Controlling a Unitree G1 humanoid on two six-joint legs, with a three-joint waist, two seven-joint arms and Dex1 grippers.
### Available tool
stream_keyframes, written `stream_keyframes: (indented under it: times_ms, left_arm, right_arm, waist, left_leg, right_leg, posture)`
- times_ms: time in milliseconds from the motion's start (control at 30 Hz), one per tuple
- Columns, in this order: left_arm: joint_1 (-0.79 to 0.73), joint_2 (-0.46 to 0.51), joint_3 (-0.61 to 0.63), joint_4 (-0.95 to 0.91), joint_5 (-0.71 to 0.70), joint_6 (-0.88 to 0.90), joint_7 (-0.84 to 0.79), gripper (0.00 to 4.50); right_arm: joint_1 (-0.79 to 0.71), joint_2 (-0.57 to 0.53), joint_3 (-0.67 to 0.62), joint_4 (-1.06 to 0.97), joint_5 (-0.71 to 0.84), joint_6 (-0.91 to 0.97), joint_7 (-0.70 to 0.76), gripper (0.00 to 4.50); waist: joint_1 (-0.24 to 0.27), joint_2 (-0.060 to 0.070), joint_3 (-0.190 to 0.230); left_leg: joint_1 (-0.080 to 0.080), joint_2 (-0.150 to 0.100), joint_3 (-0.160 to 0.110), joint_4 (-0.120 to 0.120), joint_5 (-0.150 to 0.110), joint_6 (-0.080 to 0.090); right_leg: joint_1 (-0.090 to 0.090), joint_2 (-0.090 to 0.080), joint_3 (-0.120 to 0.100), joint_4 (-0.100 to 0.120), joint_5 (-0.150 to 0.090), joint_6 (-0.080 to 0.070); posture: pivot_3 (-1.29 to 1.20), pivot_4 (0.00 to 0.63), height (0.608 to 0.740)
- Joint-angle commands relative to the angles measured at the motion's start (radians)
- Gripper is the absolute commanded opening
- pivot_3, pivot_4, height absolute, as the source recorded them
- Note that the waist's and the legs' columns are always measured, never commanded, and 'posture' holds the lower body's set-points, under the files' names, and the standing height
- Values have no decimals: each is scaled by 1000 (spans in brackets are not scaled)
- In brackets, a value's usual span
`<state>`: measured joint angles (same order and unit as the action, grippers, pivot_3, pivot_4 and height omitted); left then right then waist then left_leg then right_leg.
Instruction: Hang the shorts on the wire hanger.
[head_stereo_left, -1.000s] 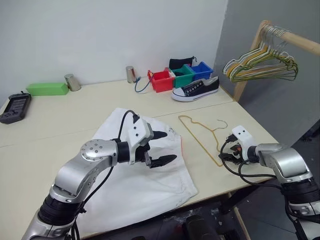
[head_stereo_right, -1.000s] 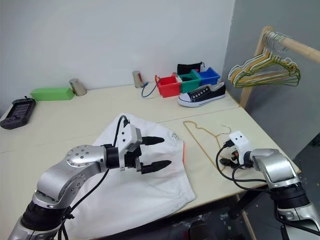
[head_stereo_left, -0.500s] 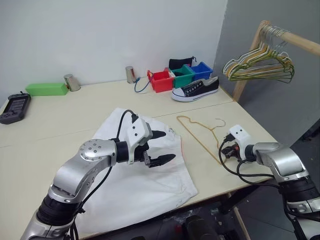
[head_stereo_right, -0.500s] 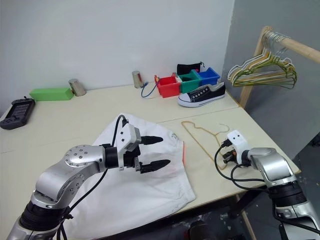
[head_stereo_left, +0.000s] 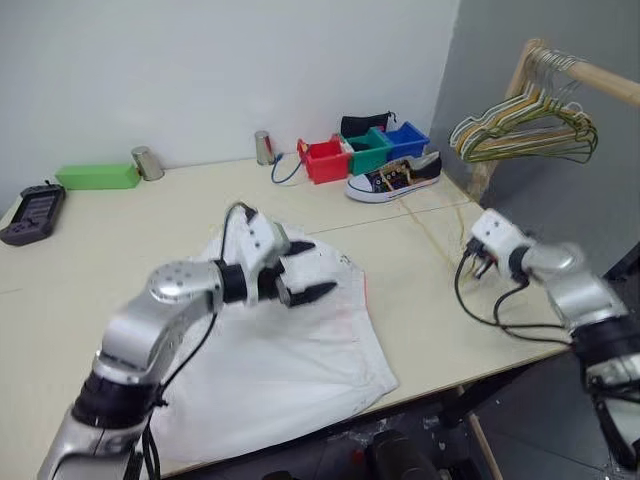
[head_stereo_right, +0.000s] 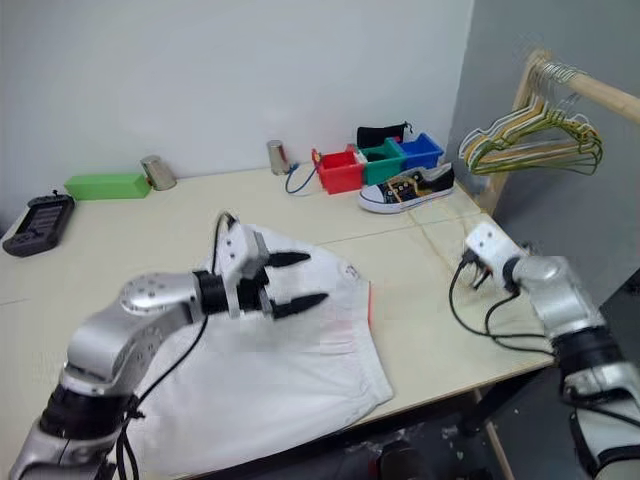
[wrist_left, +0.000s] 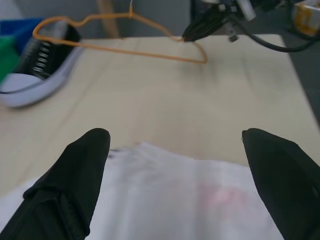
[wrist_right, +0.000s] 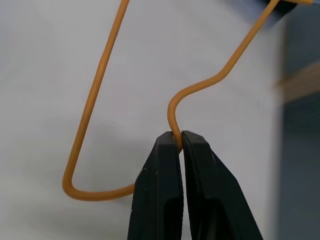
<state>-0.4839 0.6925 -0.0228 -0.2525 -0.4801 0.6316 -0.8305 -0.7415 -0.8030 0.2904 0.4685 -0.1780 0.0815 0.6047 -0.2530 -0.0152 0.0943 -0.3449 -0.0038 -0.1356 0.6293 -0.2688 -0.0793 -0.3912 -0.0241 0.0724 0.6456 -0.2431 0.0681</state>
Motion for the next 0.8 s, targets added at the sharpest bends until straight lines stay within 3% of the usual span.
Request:
stream_keyframes:
  times_ms: [33, 200, 467, 800]
  left_arm:
    - [-102, 50, 80, 101, -1, -46, -51, 4500]
    - [-226, 93, 143, 252, -38, -44, -126, 4500]
    - [-307, 175, 144, 428, -93, 13, -355, 4500]
    - [-223, 193, -2, 334, -1, 2, -448, 4500]
  right_arm:
    - [-88, -34, 90, 157, -186, -400, -85, 29]
    - [-234, -71, 219, 322, -483, -750, -347, 29]
    - [-373, -39, 325, 382, -758, -971, -686, 29]
    - [-438, 74, 331, 368, -802, -999, -685, 29]
  waist:
    - [-5, 0, -2]
    - [-17, 1, -1]
    - [-26, 1, -1]
    - [-25, 1, -1]
  left_leg:
    - [0, 0, 0, -1, 0, 0]
    - [-2, -1, 3, 0, 0, 0]
    - [-2, -1, 2, 0, 0, 0]
    - [-1, -1, 1, 1, 1, 0]
  right_leg:
    - [0, 0, 0, -1, 0, 0]
    - [-1, -2, 2, -1, -1, -1]
    - [-4, -2, 3, 2, 0, -1]
    - [-3, -2, 3, 5, 1, -3]
  posture:
    - [-211, 0, 740]
    - [-200, 0, 740]
    - [-190, 0, 740]
    - [-189, 4, 740]
